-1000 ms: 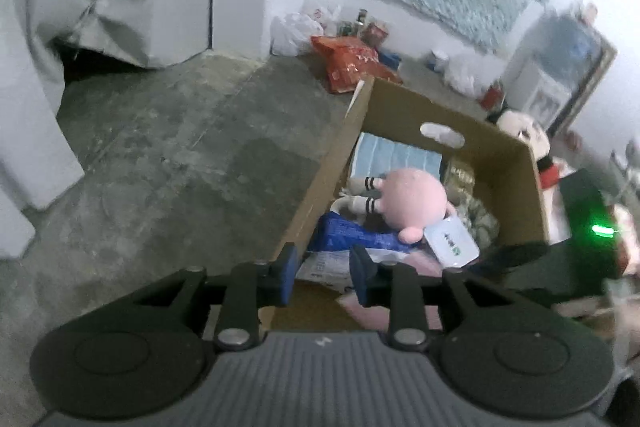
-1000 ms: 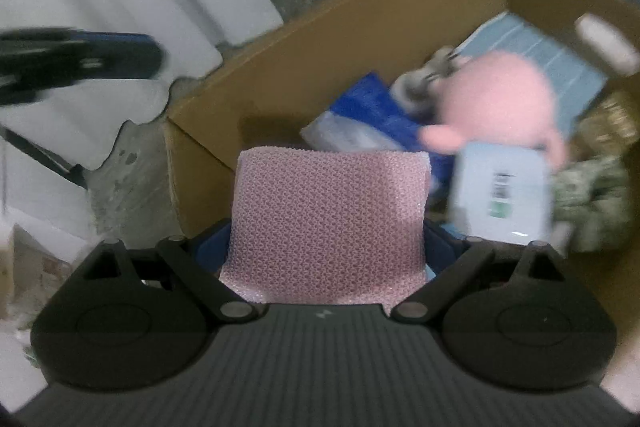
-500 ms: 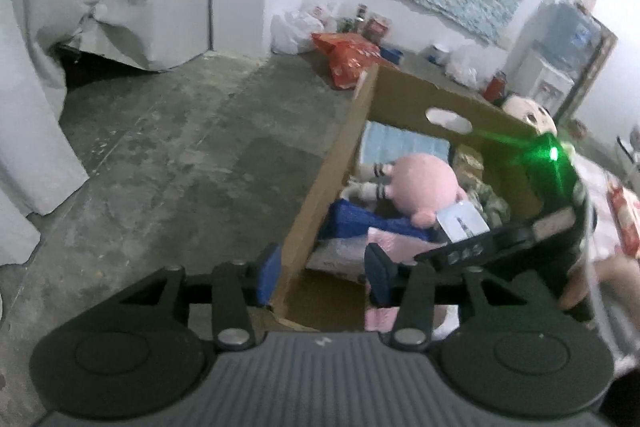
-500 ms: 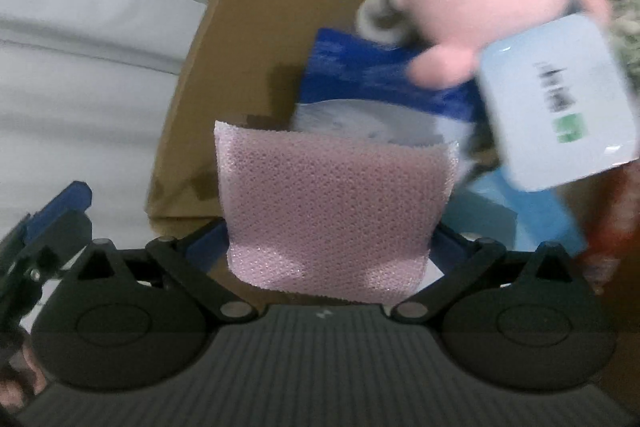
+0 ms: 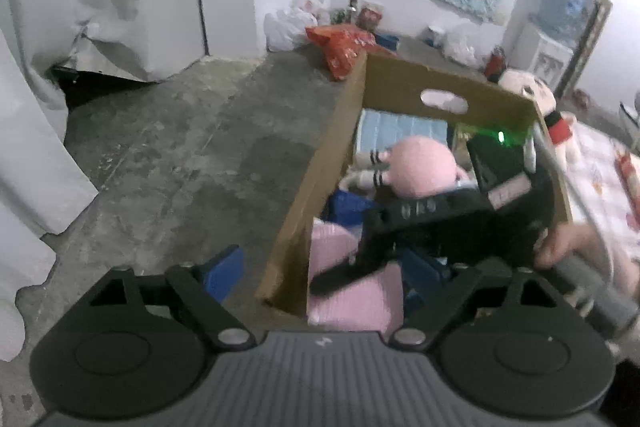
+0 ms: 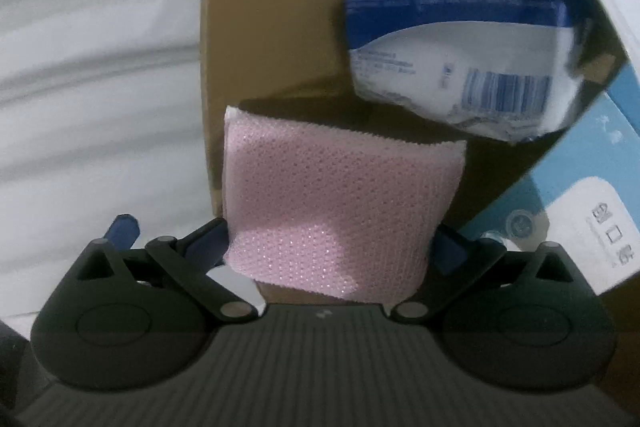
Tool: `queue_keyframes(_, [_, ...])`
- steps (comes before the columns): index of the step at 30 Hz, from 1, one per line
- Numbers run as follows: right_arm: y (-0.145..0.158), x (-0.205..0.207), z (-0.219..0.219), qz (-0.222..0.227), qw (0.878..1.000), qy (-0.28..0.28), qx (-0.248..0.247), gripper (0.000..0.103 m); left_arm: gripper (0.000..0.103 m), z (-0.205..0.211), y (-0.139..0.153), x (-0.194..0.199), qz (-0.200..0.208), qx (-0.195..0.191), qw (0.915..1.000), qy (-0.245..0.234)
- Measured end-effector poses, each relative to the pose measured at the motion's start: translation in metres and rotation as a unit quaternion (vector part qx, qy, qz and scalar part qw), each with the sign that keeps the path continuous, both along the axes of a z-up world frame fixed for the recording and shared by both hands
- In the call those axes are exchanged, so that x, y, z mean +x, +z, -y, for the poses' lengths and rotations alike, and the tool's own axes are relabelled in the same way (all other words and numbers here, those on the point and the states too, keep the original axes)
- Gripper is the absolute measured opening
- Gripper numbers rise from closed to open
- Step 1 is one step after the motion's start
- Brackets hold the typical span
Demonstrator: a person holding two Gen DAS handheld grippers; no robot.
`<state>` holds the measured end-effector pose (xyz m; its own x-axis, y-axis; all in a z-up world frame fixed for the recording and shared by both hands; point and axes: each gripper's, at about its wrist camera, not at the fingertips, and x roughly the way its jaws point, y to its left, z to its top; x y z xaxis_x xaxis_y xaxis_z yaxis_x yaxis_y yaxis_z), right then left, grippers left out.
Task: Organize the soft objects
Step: 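Lower the pink pouch into the box with the right tool, then open the right tool to release the pink pouch beside the bandage box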
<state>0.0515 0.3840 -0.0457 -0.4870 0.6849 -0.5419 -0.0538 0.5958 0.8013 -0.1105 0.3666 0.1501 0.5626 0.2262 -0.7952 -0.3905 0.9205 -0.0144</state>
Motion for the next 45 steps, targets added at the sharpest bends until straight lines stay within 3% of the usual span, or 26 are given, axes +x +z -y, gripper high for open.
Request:
queue_keyframes(5, [-0.015, 0.004, 0.021, -0.036, 0.998, -0.039, 0.024, 0.103, 0.075, 0.012, -0.014, 0.005, -0.043, 0.011, 0.9976, -0.054])
queue_keyframes(7, [-0.016, 0.005, 0.028, -0.037, 0.998, -0.048, 0.025, 0.103, 0.074, 0.021, -0.023, 0.013, -0.063, 0.025, 0.9952, -0.070])
queue_keyframes(8, [-0.016, 0.006, 0.035, -0.037, 0.998, -0.047, 0.026, 0.103, 0.070, 0.023, -0.028, 0.018, -0.066, 0.026, 0.9951, -0.069])
queue_keyframes(9, [-0.015, 0.005, 0.037, -0.038, 0.998, -0.049, 0.027, 0.103, 0.058, 0.023, -0.033, 0.025, -0.070, 0.021, 0.9947, -0.072])
queue_keyframes(11, [-0.010, 0.002, 0.044, -0.048, 0.997, -0.054, 0.042, 0.103, 0.057, 0.027, -0.047, 0.040, -0.089, 0.023, 0.9925, -0.080])
queue_keyframes(13, [-0.005, 0.002, 0.041, -0.031, 0.998, -0.047, 0.034, 0.102, 0.041, 0.031, -0.063, 0.052, -0.117, 0.065, 0.9880, -0.076])
queue_keyframes(16, [0.003, 0.003, 0.051, -0.028, 0.997, -0.045, 0.050, 0.102, 0.044, 0.028, -0.084, 0.063, -0.160, 0.105, 0.9790, -0.071])
queue_keyframes(20, [0.013, 0.011, 0.059, 0.029, 0.999, -0.036, 0.003, 0.102, 0.052, 0.024, -0.088, 0.062, -0.156, 0.090, 0.9806, -0.078])
queue_keyframes(23, [0.006, 0.009, 0.064, 0.033, 0.998, -0.043, -0.020, 0.102, 0.051, 0.019, -0.071, 0.056, -0.147, 0.059, 0.9843, -0.078])
queue_keyframes(25, [0.007, 0.009, 0.066, 0.062, 0.997, -0.035, -0.021, 0.102, 0.045, 0.014, -0.057, 0.050, -0.131, 0.045, 0.9875, -0.075])
queue_keyframes(26, [0.010, 0.009, 0.065, 0.082, 0.996, -0.028, -0.023, 0.102, 0.029, 0.012, -0.051, 0.049, -0.125, 0.042, 0.9887, -0.071])
queue_keyframes(27, [0.011, 0.010, 0.068, 0.095, 0.995, -0.025, -0.027, 0.102, 0.004, 0.011, -0.047, 0.050, -0.120, 0.044, 0.9893, -0.070])
queue_keyframes(28, [0.014, 0.010, 0.068, 0.110, 0.993, -0.023, -0.029, 0.102, 0.002, 0.010, -0.046, 0.053, -0.121, 0.049, 0.9889, -0.072])
queue_keyframes(32, [0.018, 0.004, 0.056, 0.134, 0.991, -0.013, -0.020, 0.102, 0.001, 0.008, -0.081, 0.082, -0.181, 0.068, 0.9788, -0.068])
queue_keyframes(37, [0.021, 0.017, 0.053, 0.154, 0.988, 0.007, -0.019, 0.102, 0.000, 0.012, -0.125, 0.100, -0.238, 0.046, 0.9662, -0.086])
queue_keyframes(39, [0.024, 0.019, 0.050, 0.159, 0.987, 0.007, -0.018, 0.101, 0.002, 0.018, -0.134, 0.107, -0.253, 0.077, 0.9606, -0.084])
queue_keyframes(42, [0.029, 0.018, 0.049, 0.178, 0.984, 0.012, -0.022, 0.101, 0.016, 0.017, -0.125, 0.107, -0.250, 0.069, 0.9623, -0.081])
queue_keyframes(45, [0.038, 0.017, 0.053, 0.216, 0.976, 0.021, -0.027, 0.100, 0.015, 0.016, -0.104, 0.096, -0.208, 0.023, 0.9747, -0.080])
